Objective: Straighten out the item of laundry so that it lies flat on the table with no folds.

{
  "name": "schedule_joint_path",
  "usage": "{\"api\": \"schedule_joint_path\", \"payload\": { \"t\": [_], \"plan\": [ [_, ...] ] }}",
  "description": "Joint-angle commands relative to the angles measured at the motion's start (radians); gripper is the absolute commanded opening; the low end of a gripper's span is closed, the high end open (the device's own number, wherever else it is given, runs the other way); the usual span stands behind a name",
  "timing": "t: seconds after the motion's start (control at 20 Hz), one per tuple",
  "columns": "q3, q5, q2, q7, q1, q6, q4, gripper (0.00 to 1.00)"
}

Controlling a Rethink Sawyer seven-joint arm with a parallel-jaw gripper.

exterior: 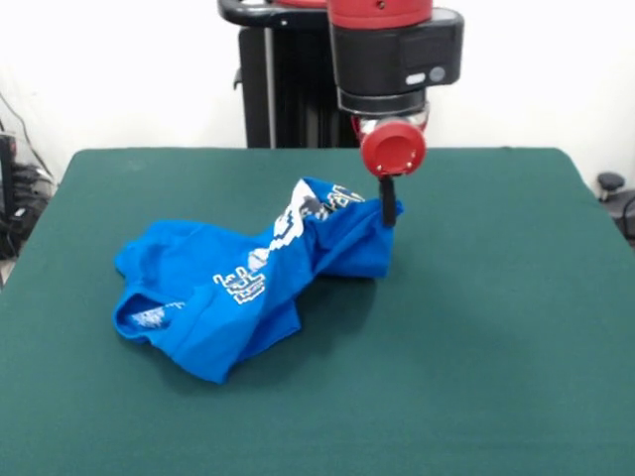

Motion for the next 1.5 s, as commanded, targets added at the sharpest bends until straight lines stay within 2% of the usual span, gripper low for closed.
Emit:
{"api": "schedule_joint_path", "payload": {
  "t": [0.05,0.2,0.3,0.5,0.85,1.15,1.3,1.5],
  "plan": [
    [0.0,-0.052,-0.063,0.244,0.091,0.273,0.002,0.0],
    [-0.159,-0.17,-0.096,0.33,0.171,0.498,-0.117,0.0],
    [-0.253,-0.225,-0.078,0.375,0.222,0.61,-0.198,0.0],
    [-0.342,-0.257,-0.018,0.419,0.265,0.664,-0.275,0.0],
    [-0.333,-0.211,0.03,0.394,0.274,0.586,-0.254,0.0],
    [-0.269,-0.142,0.091,0.406,0.27,0.46,-0.238,0.0],
    [-0.21,-0.077,0.085,0.39,0.249,0.432,-0.215,0.0],
    [-0.144,-0.003,0.058,0.344,0.226,0.453,-0.179,0.0]
  ]
}}
